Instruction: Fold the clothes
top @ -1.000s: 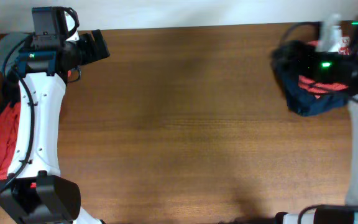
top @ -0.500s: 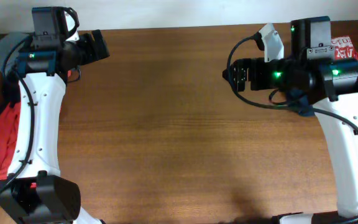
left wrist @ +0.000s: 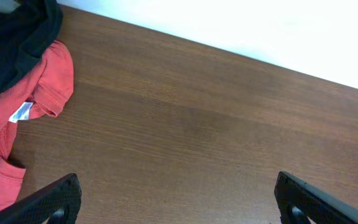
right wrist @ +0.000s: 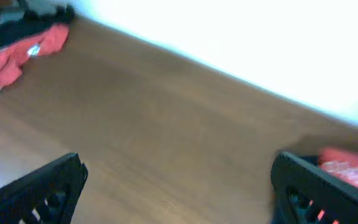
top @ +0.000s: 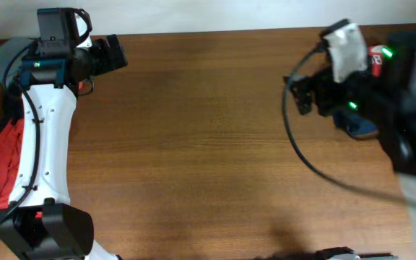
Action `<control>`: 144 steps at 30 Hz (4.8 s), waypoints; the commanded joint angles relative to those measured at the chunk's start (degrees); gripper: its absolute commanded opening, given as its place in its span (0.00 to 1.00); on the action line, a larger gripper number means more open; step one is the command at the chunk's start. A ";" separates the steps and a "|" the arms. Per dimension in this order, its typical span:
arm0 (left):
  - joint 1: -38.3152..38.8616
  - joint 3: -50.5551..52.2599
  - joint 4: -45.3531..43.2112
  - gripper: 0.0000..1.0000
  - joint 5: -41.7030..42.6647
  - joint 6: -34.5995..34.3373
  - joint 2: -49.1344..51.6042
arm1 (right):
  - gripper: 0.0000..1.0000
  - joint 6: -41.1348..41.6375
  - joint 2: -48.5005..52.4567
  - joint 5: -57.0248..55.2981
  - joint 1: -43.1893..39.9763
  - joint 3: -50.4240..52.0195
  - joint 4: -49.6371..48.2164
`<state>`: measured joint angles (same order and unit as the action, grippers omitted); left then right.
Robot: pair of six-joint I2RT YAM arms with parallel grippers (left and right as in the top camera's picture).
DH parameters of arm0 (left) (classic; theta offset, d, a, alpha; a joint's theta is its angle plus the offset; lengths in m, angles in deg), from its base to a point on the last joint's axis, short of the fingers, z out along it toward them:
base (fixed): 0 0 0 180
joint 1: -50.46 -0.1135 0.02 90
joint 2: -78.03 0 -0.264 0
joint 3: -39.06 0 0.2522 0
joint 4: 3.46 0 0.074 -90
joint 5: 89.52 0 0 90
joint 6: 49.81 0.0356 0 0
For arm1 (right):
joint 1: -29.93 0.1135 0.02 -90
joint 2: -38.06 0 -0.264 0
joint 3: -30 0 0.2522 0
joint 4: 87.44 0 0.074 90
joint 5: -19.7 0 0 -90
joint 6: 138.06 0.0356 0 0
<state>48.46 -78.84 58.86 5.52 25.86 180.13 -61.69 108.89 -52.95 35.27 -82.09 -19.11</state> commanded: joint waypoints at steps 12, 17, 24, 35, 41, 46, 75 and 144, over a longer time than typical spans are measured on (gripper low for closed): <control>-0.02 -0.20 -0.07 0.99 -0.39 1.09 0.15 | 0.99 2.73 -34.60 4.92 -7.58 37.03 -22.32; -0.02 -0.20 -0.07 0.99 -0.37 1.09 0.15 | 0.99 4.07 -44.24 4.94 -8.11 50.58 -28.37; -0.02 -0.20 -0.07 0.99 -0.39 1.09 0.15 | 0.98 6.29 -53.09 4.94 -10.05 64.65 -33.83; -0.02 -0.20 -0.07 0.99 -0.37 1.09 0.15 | 0.98 7.10 -64.41 4.94 -10.73 77.44 -37.62; -0.02 -0.20 -0.07 0.99 -0.37 1.09 0.15 | 0.99 7.10 -67.25 4.94 -10.73 81.44 -38.93; -0.02 -0.20 -0.07 0.99 -0.39 1.09 0.15 | 0.99 10.73 -70.71 4.74 -10.71 87.93 -44.87; -0.02 -0.20 -0.07 0.99 -0.37 1.09 0.15 | 0.98 19.50 -70.62 -15.26 -10.62 98.01 -50.29; -0.74 94.18 -62.71 0.99 1.11 21.73 -79.21 | 0.99 19.47 -70.62 -15.26 -10.62 98.01 -50.29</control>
<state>48.52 12.59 -3.28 6.11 46.67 104.14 -42.26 38.86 -67.51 24.98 15.44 -69.43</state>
